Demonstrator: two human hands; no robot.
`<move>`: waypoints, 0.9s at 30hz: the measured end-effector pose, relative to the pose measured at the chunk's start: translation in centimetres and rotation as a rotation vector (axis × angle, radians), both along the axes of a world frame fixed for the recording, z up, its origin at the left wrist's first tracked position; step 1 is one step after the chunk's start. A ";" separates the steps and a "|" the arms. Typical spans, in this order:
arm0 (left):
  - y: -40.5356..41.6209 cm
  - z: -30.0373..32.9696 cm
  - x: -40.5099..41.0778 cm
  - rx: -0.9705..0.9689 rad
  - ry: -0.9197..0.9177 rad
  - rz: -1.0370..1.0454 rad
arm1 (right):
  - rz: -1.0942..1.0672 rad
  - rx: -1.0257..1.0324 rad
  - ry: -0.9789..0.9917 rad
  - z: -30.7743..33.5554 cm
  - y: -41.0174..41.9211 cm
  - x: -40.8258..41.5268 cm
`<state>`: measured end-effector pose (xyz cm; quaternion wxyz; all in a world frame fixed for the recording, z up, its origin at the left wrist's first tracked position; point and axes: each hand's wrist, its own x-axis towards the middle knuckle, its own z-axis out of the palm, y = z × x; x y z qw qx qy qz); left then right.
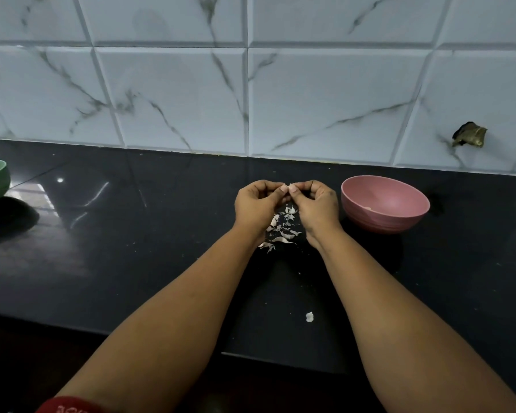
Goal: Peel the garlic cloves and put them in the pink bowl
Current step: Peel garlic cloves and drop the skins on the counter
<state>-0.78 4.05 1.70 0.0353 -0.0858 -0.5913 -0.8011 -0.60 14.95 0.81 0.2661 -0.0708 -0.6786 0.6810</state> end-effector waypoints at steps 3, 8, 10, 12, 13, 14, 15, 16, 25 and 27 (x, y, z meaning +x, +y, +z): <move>0.2 0.1 0.3 -0.182 0.112 0.130 | -0.049 0.062 0.024 0.2 -0.4 0.2; 0.6 -0.8 -0.2 -0.354 0.171 0.284 | -0.108 0.171 0.021 -0.3 -0.8 0.1; 0.7 -0.8 -0.2 -0.375 0.196 0.298 | -0.131 0.242 0.022 -0.2 -0.8 0.1; 0.8 -0.9 -0.2 -0.370 0.188 0.292 | -0.136 0.304 0.016 -0.3 -0.6 0.1; 0.8 -1.0 -0.3 -0.345 0.161 0.273 | -0.123 0.324 0.003 -0.4 -0.6 0.0; 0.7 -1.0 -0.4 -0.296 0.122 0.240 | -0.103 0.348 -0.020 -0.5 -0.6 -0.1; 0.7 -1.0 -0.4 -0.233 0.078 0.200 | -0.085 0.376 -0.045 -0.5 -0.6 -0.2; 0.6 -0.9 -0.4 -0.172 0.041 0.161 | -0.078 0.395 -0.063 -0.5 -0.7 -0.3; 0.3 -0.3 -0.8 0.022 -0.090 0.058 | -0.201 0.422 -0.002 0.0 1.6 -0.4; 0.2 -0.2 -0.8 0.004 -0.080 0.069 | -0.188 0.362 -0.024 0.1 2.0 -0.3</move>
